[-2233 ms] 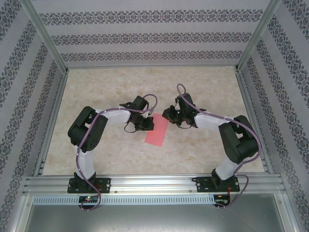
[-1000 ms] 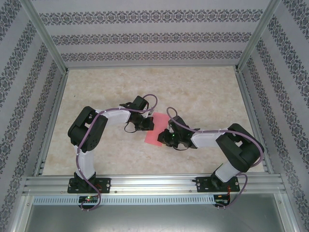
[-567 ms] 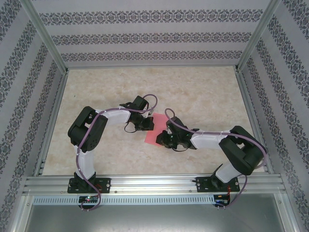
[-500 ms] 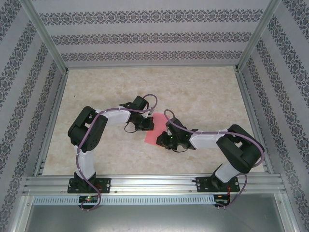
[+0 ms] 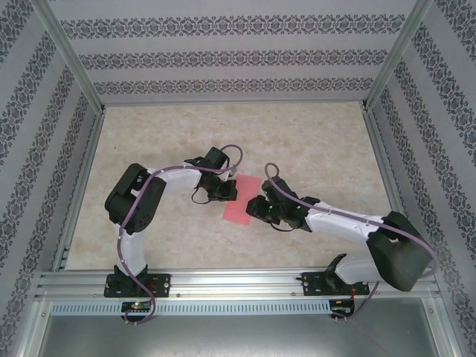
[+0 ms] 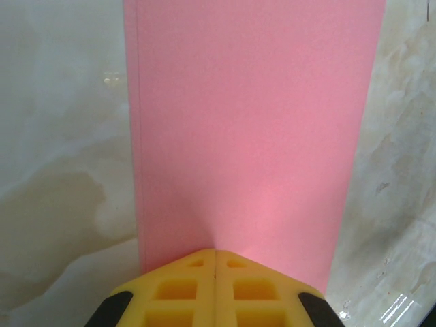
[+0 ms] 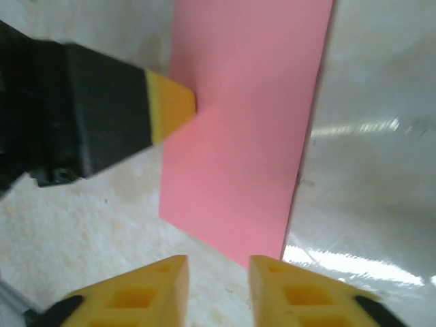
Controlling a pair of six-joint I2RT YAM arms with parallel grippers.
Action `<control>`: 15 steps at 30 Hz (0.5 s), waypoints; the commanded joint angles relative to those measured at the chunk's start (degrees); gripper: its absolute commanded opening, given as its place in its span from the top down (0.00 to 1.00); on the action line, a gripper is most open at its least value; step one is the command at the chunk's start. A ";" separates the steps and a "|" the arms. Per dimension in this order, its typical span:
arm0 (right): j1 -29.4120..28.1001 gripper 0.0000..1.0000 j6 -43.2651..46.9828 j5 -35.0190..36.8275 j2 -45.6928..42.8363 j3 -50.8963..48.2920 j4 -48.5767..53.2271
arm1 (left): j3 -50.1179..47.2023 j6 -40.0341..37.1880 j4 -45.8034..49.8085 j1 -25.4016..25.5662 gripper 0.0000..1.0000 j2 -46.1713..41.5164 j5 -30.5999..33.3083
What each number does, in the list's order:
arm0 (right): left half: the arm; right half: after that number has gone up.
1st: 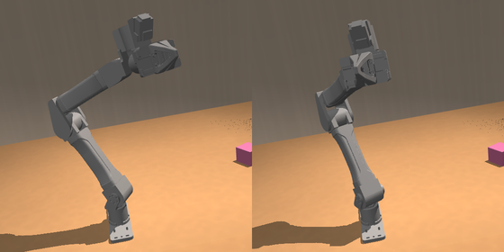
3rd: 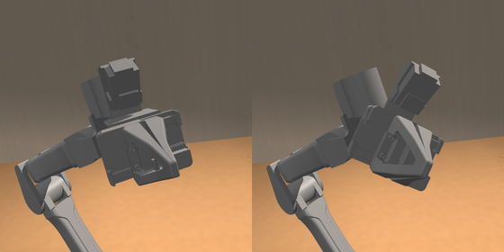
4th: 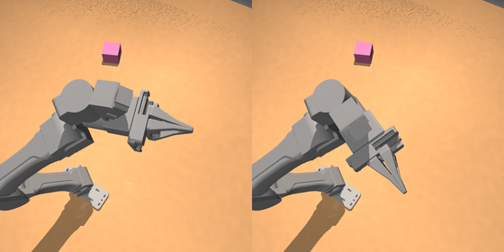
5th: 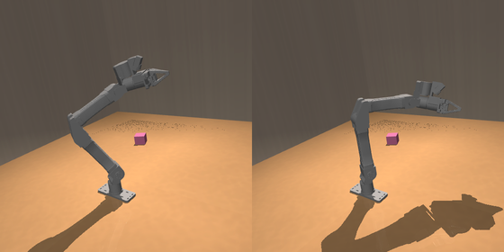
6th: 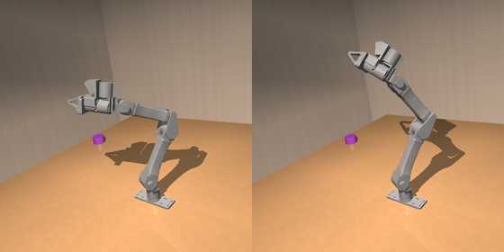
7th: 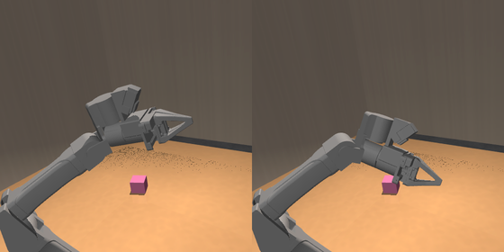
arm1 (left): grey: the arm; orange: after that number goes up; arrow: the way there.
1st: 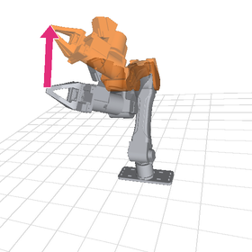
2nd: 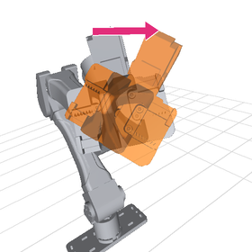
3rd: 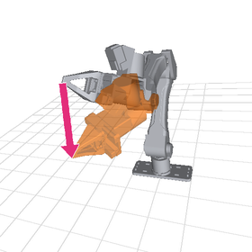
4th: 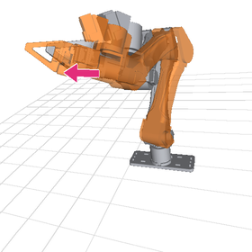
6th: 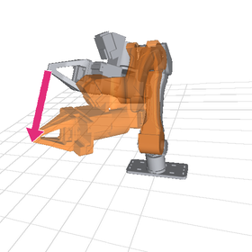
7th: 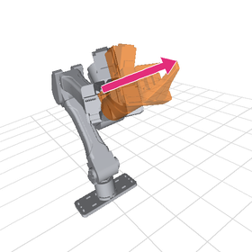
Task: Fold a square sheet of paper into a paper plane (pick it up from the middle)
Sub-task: Fold the square sheet of paper in half at the center of the table.
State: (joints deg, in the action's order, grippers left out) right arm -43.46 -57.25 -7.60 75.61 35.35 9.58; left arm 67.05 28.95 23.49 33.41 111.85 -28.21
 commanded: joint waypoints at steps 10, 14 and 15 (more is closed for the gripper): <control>3.28 0.54 -0.62 7.19 4.02 4.82 2.09 | -2.82 2.34 3.16 -2.01 0.71 -7.67 0.43; 3.35 0.62 0.63 4.83 10.54 10.08 1.93 | -4.51 2.42 2.10 -4.81 0.65 -9.68 -1.17; 3.32 0.63 0.85 4.34 11.96 11.07 1.93 | -4.72 2.41 2.09 -5.37 0.65 -10.03 -1.24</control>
State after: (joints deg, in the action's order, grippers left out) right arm -40.36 -57.08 -1.85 84.95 43.05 13.15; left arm 63.40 30.70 25.82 29.93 103.79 -28.25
